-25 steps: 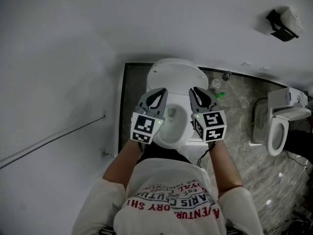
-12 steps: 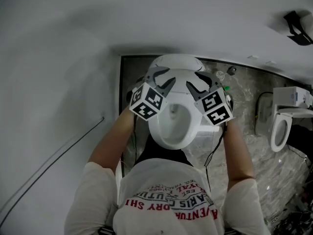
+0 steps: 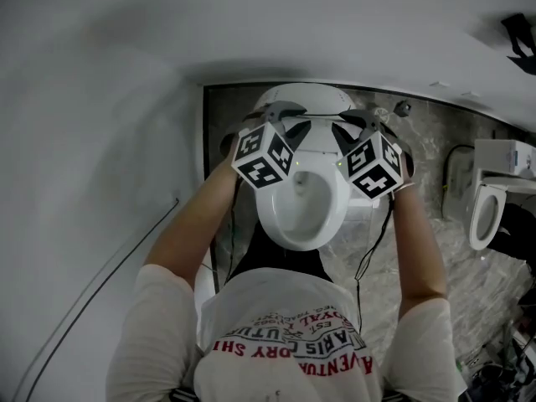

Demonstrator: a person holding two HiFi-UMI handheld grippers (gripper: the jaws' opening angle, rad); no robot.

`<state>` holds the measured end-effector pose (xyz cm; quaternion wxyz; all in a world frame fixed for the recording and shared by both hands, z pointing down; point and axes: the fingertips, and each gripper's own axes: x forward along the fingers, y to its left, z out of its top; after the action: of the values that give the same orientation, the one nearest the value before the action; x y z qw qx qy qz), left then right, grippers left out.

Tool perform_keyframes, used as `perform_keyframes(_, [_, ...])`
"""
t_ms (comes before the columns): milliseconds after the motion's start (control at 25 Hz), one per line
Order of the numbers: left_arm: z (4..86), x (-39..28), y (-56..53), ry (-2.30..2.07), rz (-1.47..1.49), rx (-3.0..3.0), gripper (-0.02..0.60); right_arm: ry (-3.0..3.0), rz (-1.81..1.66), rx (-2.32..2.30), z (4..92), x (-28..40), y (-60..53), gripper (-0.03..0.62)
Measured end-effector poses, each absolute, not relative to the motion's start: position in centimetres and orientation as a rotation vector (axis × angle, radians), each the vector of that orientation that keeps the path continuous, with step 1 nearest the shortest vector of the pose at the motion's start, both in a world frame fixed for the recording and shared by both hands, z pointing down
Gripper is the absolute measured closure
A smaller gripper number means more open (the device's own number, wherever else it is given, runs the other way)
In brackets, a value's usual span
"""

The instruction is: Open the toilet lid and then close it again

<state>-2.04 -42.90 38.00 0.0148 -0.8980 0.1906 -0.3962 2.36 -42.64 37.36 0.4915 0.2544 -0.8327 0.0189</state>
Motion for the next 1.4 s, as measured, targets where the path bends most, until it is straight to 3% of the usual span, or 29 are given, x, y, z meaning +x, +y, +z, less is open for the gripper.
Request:
perform_keyframes(120, [38.1,-1.9,-42.7,0.570,-1.229,-2.791,0.511,-2.022,0.029,0.624,37.2,2.6,-42.5,0.534])
perform_keyframes(720, [37.3,-2.5,-30.8,0.518,-1.231,-2.707,0.528,-2.090,-0.068,0.410,36.5,1.8,-30.4,0.554])
perform_keyframes(1400, [42.0,-3.7,-13.7,0.310,-1.322,-2.573,0.538,-2.002,-0.217,0.238,41.4,0.5,-13.2,0.556])
